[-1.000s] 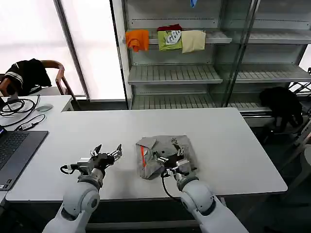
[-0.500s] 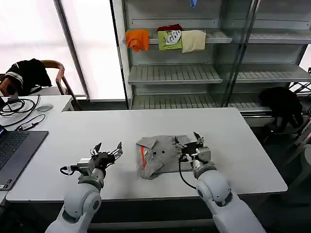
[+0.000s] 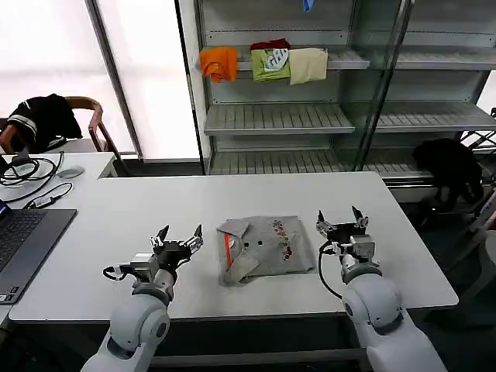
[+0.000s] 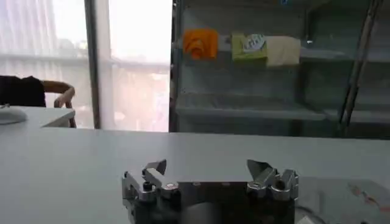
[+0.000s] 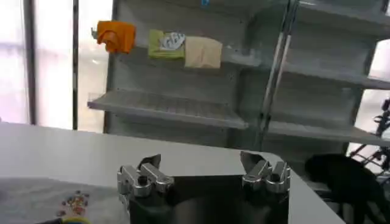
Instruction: Fold and organize the clothes.
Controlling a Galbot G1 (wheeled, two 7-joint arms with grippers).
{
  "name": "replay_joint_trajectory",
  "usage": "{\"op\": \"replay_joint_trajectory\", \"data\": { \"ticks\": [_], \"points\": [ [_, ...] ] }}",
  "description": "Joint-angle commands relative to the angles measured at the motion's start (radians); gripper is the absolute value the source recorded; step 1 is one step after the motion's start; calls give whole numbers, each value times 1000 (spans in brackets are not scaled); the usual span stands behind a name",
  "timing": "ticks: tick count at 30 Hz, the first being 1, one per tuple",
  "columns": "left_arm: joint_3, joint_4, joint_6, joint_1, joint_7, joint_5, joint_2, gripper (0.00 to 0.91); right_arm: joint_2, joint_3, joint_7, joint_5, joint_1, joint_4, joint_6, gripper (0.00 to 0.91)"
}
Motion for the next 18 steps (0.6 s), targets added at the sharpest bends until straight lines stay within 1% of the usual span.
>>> {"op": "replay_joint_trajectory", "data": {
  "ticks": [1,6,11,14,18],
  "points": [
    [8,-1,-5,-1,1,9,-6,907,-14,81,11,-26,-51,37,47,907],
    [13,-1,-7,1,1,10,-8,907,-7,87,15,-9,-62,37,89,907],
    [10,-3,-8,1,1,9,-2,907,-24,94,-8,0,-70,53,69,907],
    [8,-2,-8,0,1,6,3,907,-23,105,1,28,-68,54,66,907],
    [9,5,-9,-5,2,2,6,907,-22,108,4,25,-74,52,66,907]
  ]
}}
